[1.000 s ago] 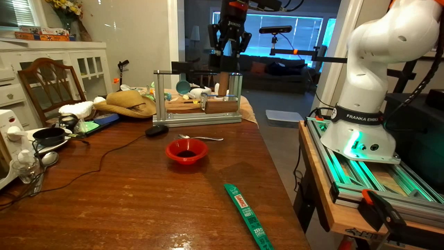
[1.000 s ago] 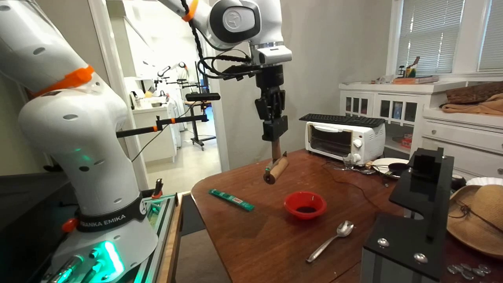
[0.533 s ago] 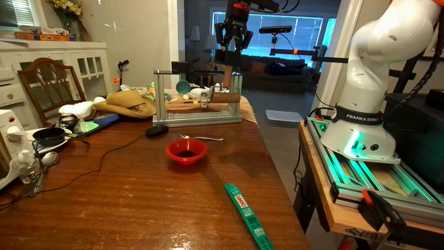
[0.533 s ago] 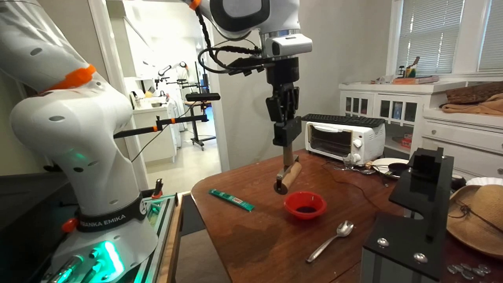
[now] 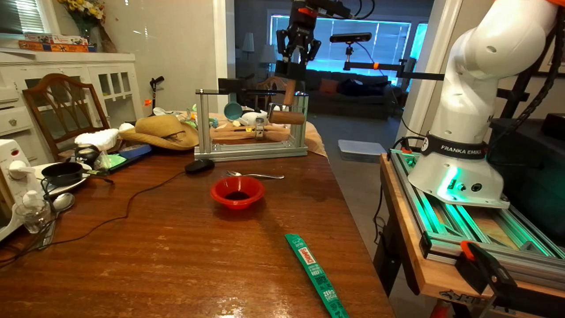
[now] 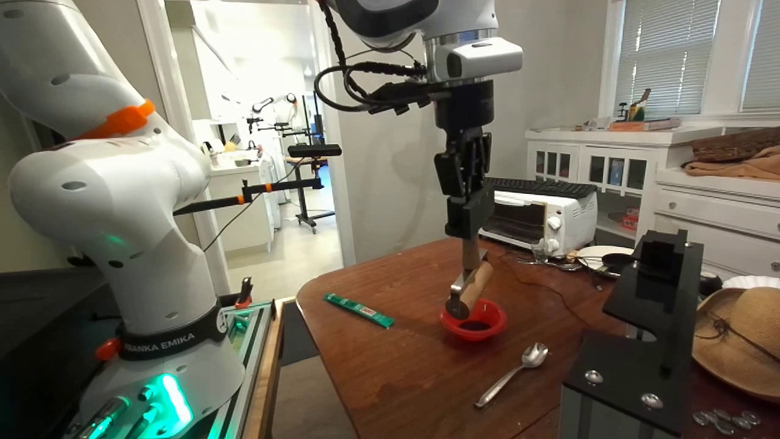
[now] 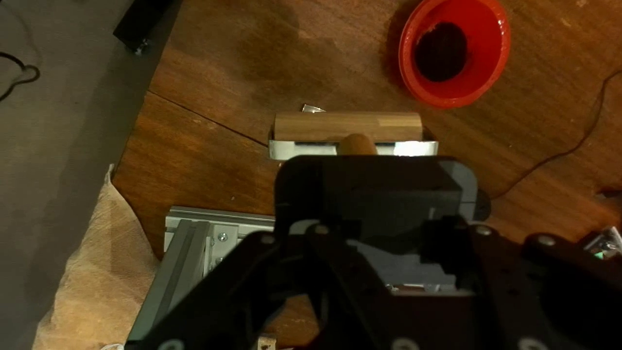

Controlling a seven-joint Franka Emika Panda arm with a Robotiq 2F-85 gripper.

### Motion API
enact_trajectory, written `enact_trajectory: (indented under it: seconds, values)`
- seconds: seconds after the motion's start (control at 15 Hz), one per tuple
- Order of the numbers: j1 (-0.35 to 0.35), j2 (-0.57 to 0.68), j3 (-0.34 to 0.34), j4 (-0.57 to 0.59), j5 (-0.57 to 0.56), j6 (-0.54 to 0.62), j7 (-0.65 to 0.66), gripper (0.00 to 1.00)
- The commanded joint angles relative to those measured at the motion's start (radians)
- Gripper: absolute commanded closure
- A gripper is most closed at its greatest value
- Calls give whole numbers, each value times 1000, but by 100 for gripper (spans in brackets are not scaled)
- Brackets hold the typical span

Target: Use the wooden object to roll on the green packet

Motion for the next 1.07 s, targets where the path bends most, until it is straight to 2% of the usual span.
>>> enact_trajectory:
  seconds: [0.0, 0.73, 1.0]
  values:
    - [-31, 78, -23, 67, 41, -18, -35, 78]
    - [-70, 280, -79, 218, 38, 14, -15, 78]
    - [-80, 334, -101, 253, 23, 62, -6, 78]
